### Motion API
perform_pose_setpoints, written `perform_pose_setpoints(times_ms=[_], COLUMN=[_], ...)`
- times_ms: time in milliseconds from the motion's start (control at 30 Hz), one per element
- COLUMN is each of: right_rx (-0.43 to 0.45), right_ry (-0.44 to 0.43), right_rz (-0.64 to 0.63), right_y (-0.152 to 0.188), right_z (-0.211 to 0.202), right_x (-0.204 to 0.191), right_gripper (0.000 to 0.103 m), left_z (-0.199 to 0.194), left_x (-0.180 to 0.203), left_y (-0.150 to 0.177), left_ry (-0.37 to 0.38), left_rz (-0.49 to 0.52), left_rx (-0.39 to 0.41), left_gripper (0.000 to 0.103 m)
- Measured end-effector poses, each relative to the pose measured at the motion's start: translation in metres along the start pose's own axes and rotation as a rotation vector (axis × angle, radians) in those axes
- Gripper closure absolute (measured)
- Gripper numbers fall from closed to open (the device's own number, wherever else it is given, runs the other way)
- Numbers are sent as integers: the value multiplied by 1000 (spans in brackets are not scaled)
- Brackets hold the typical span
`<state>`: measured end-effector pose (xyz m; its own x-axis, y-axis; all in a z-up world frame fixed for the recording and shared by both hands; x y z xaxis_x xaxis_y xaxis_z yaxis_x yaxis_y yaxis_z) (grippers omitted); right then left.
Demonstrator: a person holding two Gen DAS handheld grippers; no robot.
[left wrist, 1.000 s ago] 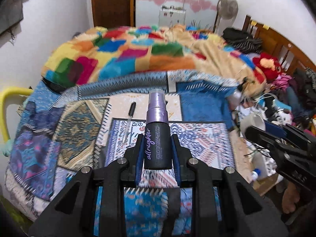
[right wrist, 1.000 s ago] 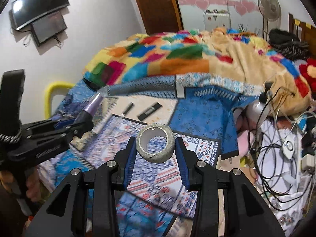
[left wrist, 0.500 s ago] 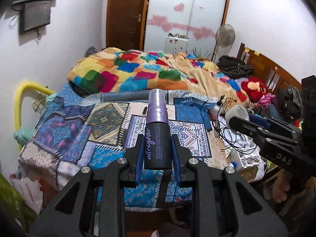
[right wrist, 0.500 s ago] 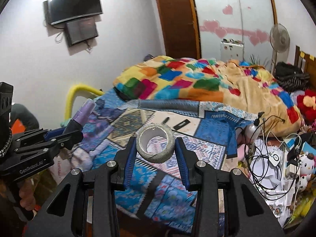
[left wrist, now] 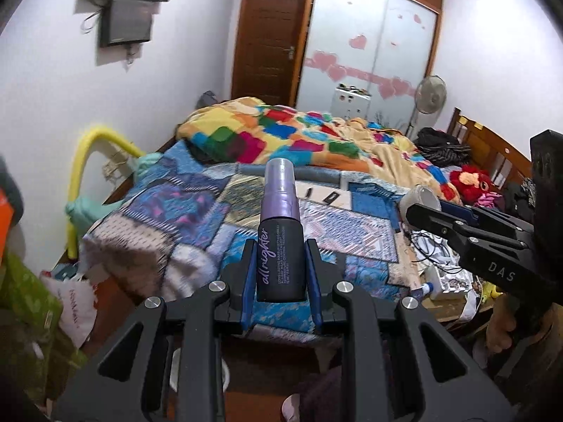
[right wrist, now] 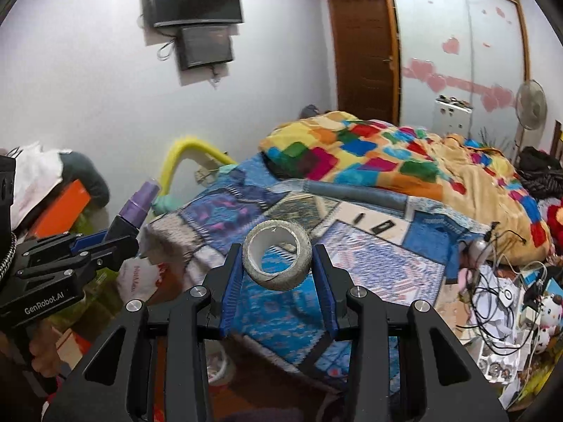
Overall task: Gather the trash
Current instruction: 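Carry tape roll in right tool and spray bottle in left tool over bin, then open right gripper dropping tape roll into bin while left gripper drops spray bottle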
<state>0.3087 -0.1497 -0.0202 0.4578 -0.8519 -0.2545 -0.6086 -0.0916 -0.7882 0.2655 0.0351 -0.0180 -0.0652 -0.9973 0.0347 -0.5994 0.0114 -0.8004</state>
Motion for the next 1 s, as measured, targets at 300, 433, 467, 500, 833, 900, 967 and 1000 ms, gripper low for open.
perform_pose_setpoints(times_ms=[300,433,467,500,833,900,967,1000], right_rx=[-70,-113,-124,-140,-304,-347,-385,-400], right_ry=[-74,-107,-114,-120,-171,-179,-184,-185], right_rz=[-83,-109,-115,-123,-182,-189,-196,-200], right_y=[31,46,50,55,99,109,119,123], right_z=[22,36,40,46,101,115,127,132], right_x=[-67,-94,-100,-107,-156,-162,-168,-171], right_gripper=[67,67,67,67,67,67,67,67], left_z=[-31,-35,-34,-32,2,11,22,26], left_x=[-58,-84,-90,-97,-141,-150,-159,-162], left_y=[63,91,99,108,180,194,208,213], left_ry=[-95,-123,-130,-140,-150,-138,-135,-130], left_rz=[-66,-94,-98,-105,-208,-247,-286,-301], left_rx=[-49,-84,-95,-109,-230,-258,-285,-295], left_gripper=[78,78,78,78,78,78,78,78])
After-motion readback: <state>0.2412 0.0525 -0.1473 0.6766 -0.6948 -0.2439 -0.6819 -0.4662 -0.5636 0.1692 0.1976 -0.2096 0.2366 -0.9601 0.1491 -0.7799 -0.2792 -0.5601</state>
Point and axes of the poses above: each gripper's, at about its wrist camera, not at the fingertips, and z roughly the way its jaws point, x to its right, y to its underside, the point moved 4 cm from there along z, roughly the way its jaws point, and after that the axes turned 8 degrees about z, right-handed, at the moved point
